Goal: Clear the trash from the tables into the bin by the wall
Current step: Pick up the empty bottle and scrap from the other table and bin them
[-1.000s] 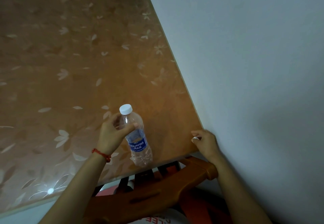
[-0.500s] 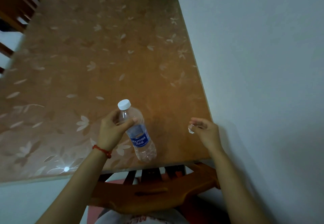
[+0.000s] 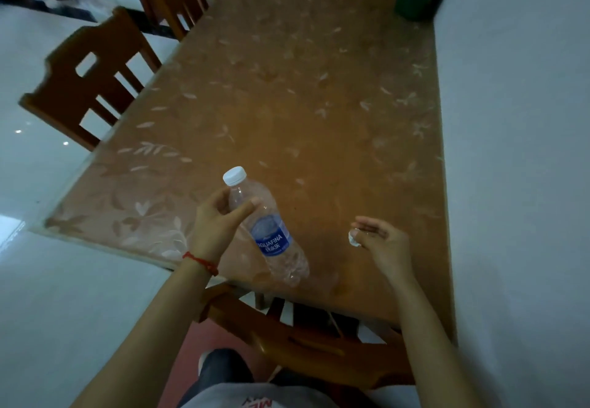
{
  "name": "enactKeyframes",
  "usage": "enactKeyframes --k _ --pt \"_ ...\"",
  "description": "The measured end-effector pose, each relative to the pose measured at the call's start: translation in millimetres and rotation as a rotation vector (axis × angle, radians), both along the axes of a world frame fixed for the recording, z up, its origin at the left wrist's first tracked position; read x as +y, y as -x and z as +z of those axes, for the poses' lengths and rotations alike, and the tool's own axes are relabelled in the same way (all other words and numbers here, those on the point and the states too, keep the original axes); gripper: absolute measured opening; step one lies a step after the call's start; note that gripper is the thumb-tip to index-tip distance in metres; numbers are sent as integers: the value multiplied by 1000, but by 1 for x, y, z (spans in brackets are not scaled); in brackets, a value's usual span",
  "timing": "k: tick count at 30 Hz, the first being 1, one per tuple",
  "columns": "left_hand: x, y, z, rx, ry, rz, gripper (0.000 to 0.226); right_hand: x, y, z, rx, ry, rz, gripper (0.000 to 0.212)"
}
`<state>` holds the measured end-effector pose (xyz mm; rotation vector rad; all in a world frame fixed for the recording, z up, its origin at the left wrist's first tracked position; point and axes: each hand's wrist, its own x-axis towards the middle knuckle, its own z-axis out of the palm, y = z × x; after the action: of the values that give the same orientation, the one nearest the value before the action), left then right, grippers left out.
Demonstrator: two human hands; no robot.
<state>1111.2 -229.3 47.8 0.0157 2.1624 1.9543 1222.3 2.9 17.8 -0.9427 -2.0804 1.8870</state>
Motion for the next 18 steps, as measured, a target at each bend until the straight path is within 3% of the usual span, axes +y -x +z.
enactKeyframes --k 7,18 --pt "-67 5 14 28 -65 152 17 -55 36 17 46 -37 113 24" --pt "-253 6 18 4 -101 461 13 -230 103 32 53 -24 388 25"
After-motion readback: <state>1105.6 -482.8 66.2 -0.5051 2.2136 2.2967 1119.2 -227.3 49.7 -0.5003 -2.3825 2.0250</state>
